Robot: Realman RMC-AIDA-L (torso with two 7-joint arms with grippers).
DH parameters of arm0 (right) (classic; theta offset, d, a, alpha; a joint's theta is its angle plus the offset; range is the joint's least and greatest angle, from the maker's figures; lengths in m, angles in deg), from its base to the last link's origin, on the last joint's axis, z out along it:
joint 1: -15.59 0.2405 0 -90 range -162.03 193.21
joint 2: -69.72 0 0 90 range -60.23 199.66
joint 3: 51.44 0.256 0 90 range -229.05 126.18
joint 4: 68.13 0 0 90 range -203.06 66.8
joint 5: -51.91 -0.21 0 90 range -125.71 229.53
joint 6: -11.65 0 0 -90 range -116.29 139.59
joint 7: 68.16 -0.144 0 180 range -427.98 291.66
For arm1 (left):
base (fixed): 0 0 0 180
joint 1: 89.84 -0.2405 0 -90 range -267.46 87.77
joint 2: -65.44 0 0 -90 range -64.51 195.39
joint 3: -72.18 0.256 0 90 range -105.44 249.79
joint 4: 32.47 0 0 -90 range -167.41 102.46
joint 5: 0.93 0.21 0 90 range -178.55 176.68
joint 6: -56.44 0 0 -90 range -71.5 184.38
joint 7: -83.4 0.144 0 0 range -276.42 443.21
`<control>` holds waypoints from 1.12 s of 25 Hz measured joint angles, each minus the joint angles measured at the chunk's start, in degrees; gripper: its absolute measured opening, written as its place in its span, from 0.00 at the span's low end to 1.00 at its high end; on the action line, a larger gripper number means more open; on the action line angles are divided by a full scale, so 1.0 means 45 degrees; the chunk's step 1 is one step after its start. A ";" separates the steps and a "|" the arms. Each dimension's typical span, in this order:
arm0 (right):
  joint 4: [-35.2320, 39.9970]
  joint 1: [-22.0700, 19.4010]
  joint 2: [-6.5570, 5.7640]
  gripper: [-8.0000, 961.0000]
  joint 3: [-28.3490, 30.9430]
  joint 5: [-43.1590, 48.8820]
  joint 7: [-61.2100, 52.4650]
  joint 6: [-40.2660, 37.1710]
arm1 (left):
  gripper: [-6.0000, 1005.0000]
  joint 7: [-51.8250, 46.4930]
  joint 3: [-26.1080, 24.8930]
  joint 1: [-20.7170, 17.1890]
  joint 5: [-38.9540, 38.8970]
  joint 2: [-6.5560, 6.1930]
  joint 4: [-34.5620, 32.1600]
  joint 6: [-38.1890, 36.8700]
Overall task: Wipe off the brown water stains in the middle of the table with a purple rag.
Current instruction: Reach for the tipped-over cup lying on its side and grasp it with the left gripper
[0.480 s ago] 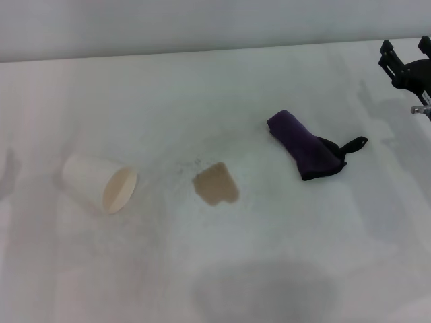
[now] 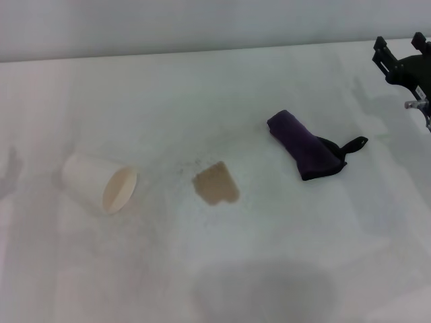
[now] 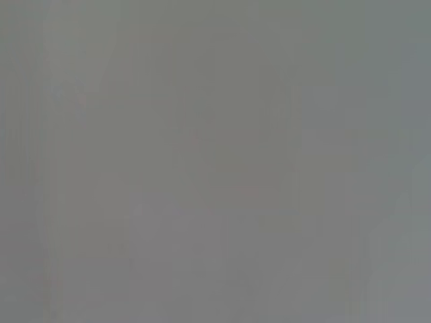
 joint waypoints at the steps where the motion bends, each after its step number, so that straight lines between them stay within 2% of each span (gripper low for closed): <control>1: -0.0011 0.0027 0.0000 0.81 0.0000 0.0001 0.0000 -0.0023 | 0.88 0.0008 -0.0032 -0.0023 -0.0011 0.0024 0.0000 -0.0020; 5: -0.0062 0.0068 0.0000 0.81 0.0000 0.0037 0.0000 -0.0144 | 0.88 0.0010 -0.0073 0.0009 -0.0067 0.0049 -0.0039 0.0022; 10: -0.0071 0.0090 0.0000 0.81 0.0000 0.0008 0.0000 -0.0167 | 0.88 0.0144 0.0003 0.0642 0.0017 0.0055 -0.0092 0.0492; 15: 0.0004 0.0077 0.0000 0.80 -0.0001 0.0002 -0.0039 -0.0168 | 0.88 -0.0223 0.0012 0.1113 0.1392 -0.0125 0.0457 0.0117; 17: 0.0030 0.0070 0.0000 0.80 -0.0001 0.0000 -0.0114 -0.0164 | 0.88 -0.1322 0.0015 0.1305 0.2387 -0.0165 0.1435 -0.0308; 18: 0.0043 0.0073 -0.0001 0.80 0.0000 -0.0002 -0.0145 -0.0163 | 0.88 -0.2802 0.0015 0.1441 0.3075 -0.0177 0.2504 -0.0726; 20: 0.0060 0.0090 -0.0005 0.80 0.0000 -0.0001 -0.0166 -0.0159 | 0.88 -0.4153 0.0014 0.1528 0.3504 -0.0181 0.3391 -0.1075; 23: 0.0153 0.0079 -0.0014 0.80 0.0012 -0.0001 -0.0168 -0.0161 | 0.88 -0.6947 0.0040 0.1704 0.4449 -0.0234 0.5489 -0.2233; 25: 0.0209 0.0063 -0.0021 0.80 0.0017 -0.0004 -0.0170 -0.0173 | 0.88 -0.8410 0.0049 0.1823 0.5142 -0.0437 0.6628 -0.3054; 28: 0.0214 0.0085 -0.0036 0.80 0.0101 -0.0018 -0.0177 -0.0281 | 0.88 -1.0271 0.0044 0.2113 0.6378 -0.0983 0.7938 -0.4113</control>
